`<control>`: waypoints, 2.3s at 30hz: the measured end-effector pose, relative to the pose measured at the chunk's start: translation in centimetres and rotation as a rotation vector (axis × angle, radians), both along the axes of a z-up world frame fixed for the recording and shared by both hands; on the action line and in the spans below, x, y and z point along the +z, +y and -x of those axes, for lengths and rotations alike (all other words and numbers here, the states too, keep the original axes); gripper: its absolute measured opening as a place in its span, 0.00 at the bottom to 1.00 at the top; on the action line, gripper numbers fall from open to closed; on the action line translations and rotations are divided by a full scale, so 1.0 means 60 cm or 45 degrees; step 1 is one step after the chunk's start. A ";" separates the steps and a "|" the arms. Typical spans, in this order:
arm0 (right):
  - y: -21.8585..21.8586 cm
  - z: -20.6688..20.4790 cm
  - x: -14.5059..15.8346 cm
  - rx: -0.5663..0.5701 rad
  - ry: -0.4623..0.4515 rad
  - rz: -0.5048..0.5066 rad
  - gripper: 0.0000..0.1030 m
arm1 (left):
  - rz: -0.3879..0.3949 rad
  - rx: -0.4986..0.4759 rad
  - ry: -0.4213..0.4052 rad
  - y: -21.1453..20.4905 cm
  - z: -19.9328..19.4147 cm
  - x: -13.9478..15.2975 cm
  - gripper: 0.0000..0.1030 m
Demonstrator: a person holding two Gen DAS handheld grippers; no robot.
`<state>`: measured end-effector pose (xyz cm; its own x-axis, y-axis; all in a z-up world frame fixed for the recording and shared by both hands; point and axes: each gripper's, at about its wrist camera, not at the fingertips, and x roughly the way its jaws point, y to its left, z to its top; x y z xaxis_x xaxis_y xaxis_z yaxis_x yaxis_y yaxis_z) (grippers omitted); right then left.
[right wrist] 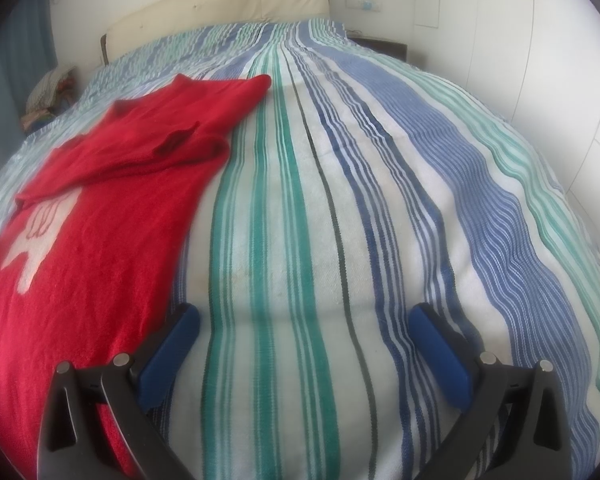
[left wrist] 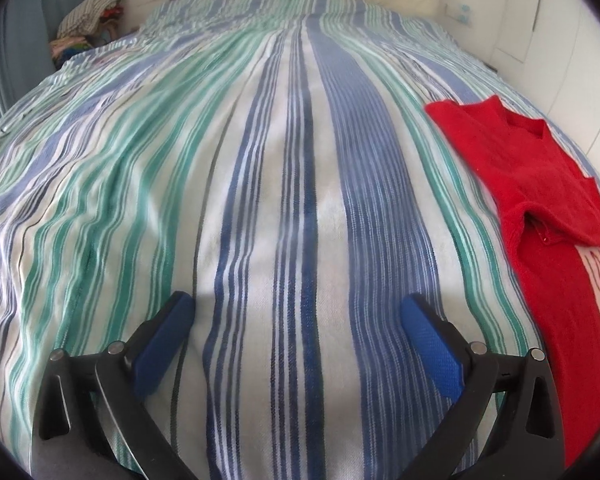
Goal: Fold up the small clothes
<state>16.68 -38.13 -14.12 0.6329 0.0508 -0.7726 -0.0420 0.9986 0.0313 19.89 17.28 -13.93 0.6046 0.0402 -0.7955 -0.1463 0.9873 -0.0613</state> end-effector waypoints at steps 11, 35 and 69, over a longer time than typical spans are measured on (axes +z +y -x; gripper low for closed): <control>0.000 0.000 0.000 0.000 0.000 0.000 1.00 | -0.006 -0.001 0.003 -0.001 0.002 0.000 1.00; 0.001 -0.001 -0.001 -0.001 0.000 0.002 1.00 | -0.021 0.000 0.008 -0.003 0.003 0.001 1.00; -0.009 0.003 -0.002 -0.003 -0.011 -0.015 1.00 | -0.026 0.007 0.010 -0.005 0.002 -0.004 1.00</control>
<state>16.49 -38.69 -14.27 0.6397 0.0587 -0.7664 -0.0402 0.9983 0.0429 19.74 17.01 -14.14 0.5984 0.0597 -0.7990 -0.1521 0.9876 -0.0401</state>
